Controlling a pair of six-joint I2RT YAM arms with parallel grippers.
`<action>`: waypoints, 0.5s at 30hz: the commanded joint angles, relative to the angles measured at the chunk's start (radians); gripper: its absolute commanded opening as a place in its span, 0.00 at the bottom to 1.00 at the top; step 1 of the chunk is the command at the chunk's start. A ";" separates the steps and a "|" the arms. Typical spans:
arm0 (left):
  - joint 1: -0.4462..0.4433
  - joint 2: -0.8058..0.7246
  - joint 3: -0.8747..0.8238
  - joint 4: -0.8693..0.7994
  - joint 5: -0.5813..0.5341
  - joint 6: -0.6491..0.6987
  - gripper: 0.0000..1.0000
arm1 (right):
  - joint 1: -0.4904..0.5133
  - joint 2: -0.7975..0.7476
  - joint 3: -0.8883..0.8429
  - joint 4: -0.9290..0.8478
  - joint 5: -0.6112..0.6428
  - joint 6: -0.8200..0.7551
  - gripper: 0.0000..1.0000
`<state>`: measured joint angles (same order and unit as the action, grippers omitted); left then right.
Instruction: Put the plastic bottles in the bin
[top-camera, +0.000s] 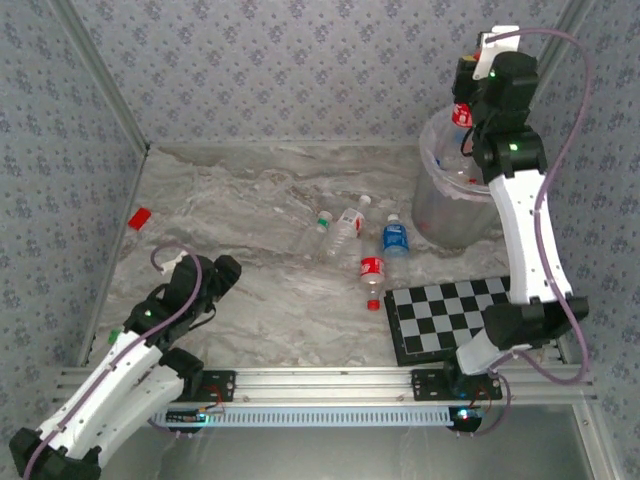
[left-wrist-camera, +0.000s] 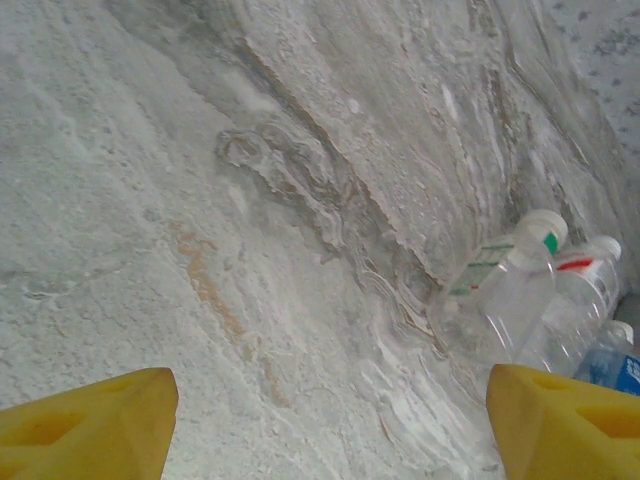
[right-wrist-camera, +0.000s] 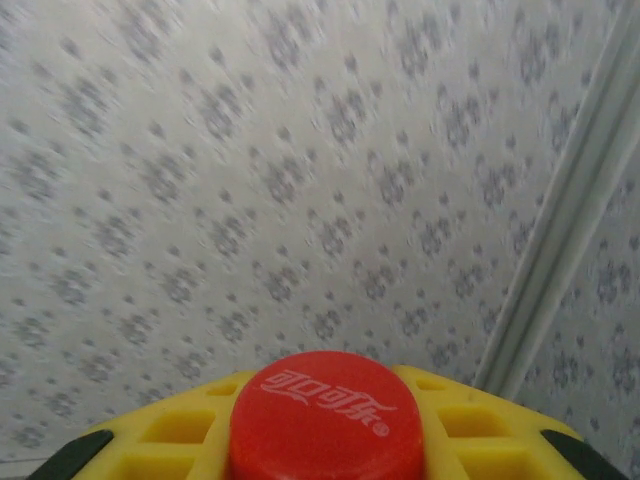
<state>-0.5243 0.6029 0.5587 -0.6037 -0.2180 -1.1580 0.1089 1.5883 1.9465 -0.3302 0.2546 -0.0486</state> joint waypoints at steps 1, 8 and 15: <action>-0.008 -0.045 0.028 0.028 0.027 0.041 0.81 | -0.035 0.029 -0.009 0.083 0.031 0.087 0.00; -0.008 -0.129 -0.019 0.011 0.020 0.015 0.79 | -0.071 0.025 -0.121 0.032 -0.031 0.193 0.00; -0.009 -0.088 0.034 -0.031 0.027 0.055 0.78 | -0.102 0.004 -0.279 0.028 -0.072 0.265 0.00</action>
<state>-0.5259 0.5007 0.5545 -0.6117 -0.2043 -1.1381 0.0128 1.6245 1.7142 -0.2955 0.2123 0.1486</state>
